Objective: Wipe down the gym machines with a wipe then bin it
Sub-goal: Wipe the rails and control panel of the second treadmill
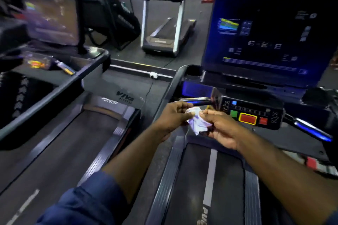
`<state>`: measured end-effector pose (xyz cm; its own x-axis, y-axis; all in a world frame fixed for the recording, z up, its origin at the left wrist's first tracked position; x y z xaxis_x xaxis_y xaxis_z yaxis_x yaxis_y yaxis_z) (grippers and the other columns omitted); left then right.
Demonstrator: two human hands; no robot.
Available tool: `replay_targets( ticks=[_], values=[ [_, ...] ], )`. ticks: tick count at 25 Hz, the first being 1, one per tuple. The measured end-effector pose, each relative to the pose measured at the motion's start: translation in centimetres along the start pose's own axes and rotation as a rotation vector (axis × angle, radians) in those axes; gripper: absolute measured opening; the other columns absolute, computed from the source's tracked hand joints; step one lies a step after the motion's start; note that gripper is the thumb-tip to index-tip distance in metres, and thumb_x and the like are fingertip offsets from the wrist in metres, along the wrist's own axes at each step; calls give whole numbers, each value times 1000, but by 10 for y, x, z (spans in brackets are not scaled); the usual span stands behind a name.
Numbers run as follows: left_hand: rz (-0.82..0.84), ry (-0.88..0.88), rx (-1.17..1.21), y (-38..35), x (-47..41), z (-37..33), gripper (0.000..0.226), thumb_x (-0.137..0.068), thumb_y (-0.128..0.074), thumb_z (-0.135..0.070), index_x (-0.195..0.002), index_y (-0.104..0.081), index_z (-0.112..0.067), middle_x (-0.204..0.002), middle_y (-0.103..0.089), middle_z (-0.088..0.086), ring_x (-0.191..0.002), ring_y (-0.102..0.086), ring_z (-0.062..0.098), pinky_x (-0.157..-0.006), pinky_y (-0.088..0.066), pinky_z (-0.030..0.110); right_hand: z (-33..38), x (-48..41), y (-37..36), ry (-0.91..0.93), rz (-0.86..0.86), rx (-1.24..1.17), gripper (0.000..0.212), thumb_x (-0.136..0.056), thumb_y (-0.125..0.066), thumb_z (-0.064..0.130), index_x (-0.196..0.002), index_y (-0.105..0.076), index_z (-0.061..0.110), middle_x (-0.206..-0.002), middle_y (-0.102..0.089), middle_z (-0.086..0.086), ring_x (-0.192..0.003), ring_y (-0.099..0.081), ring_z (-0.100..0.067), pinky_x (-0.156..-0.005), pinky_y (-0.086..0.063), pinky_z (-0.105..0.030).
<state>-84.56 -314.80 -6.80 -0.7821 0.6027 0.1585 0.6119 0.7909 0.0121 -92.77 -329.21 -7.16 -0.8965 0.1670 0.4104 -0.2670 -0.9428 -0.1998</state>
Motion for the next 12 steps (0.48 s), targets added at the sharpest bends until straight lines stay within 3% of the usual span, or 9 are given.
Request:
replay_targets(
  ticks=[2,4,5,7,9,12],
  values=[
    [-137,-28,-59,32,37,11,16,-93,-74,2,-109,-73,2,-97,-75,21,-85,-66,24,-74,-56,33,-13,2,-43,-11,233,-1,34,-108,-50,24,-124,-68,1,-110,-72,-20,-84,-68,-22,-74,-58,-34],
    [-317,-7,-93,70,84,25,3,-92,-77,-4,-93,-75,-5,-84,-73,14,-78,-62,22,-70,-51,32,-31,5,-91,-27,492,70,48,-110,-43,42,-123,-64,1,-99,-60,-27,-75,-57,-20,-71,-50,-31],
    [-412,16,-113,87,110,32,7,-92,-79,-8,-87,-74,-10,-79,-72,10,-75,-60,20,-68,-49,31,-43,6,-114,-40,534,121,46,-108,-49,44,-119,-65,2,-97,-57,-29,-77,-55,-20,-71,-48,-29],
    [-604,94,-137,116,174,53,14,-93,-79,-12,-81,-72,-14,-75,-69,7,-70,-56,17,-64,-45,28,-75,11,-156,-60,529,197,30,-99,-66,28,-113,-68,2,-101,-67,-23,-83,-62,-20,-67,-55,-23],
    [-749,193,-78,129,243,74,14,-94,-78,-13,-83,-70,-10,-74,-66,10,-70,-52,19,-62,-42,29,-106,23,-194,-85,563,231,12,-98,-67,12,-107,-70,4,-97,-72,-15,-76,-65,-19,-56,-56,-21],
    [-979,325,-46,134,372,107,15,-95,-78,-16,-89,-69,-6,-80,-66,15,-75,-54,22,-69,-47,36,-169,79,-268,-245,805,276,5,-99,-64,11,-98,-68,7,-82,-72,-8,-63,-65,-11,-50,-52,-20]
  ],
)
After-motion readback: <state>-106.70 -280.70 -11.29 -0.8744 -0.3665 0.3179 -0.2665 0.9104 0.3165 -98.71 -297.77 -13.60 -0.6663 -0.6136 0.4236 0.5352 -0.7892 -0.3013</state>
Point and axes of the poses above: each hand's wrist, its own x-axis away from the middle knuckle, its own y-axis out of the back of the hand, z = x × y, the point moved 5 cm from there along -x, towards the middle knuckle
